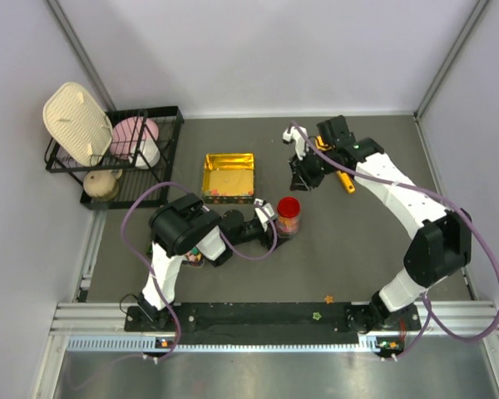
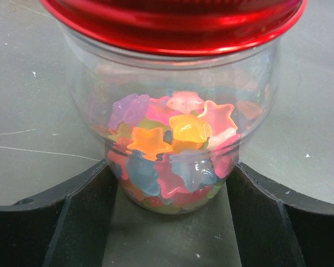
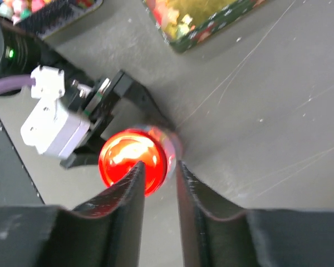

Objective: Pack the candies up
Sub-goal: Screw the bottle lid onto the packing bottle.

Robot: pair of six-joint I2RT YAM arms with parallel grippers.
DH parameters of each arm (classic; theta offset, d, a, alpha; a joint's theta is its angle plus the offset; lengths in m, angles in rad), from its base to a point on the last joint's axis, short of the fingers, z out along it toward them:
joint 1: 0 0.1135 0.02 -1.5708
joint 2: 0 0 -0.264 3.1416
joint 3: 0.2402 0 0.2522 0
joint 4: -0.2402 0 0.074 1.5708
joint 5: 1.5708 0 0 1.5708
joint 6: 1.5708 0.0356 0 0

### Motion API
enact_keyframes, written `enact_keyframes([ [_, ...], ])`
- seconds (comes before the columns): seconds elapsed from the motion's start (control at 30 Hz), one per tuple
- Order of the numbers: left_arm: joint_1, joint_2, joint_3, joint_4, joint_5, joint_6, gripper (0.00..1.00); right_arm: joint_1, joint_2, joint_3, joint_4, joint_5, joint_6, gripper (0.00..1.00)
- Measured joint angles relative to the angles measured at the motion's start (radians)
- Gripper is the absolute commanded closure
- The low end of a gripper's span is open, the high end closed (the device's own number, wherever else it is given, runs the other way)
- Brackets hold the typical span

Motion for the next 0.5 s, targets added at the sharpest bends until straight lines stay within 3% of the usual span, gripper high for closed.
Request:
enact_keyframes([
  [0.27,0.000,0.000,0.000,0.000,0.000,0.000,0.96,0.025,0.047,-0.032,0.018,0.026,-0.009,0.83],
  [0.5,0.000,0.000,0.000,-0.001,0.003,0.009,0.96,0.041,0.043,-0.076,0.038,0.040,-0.032,0.82],
])
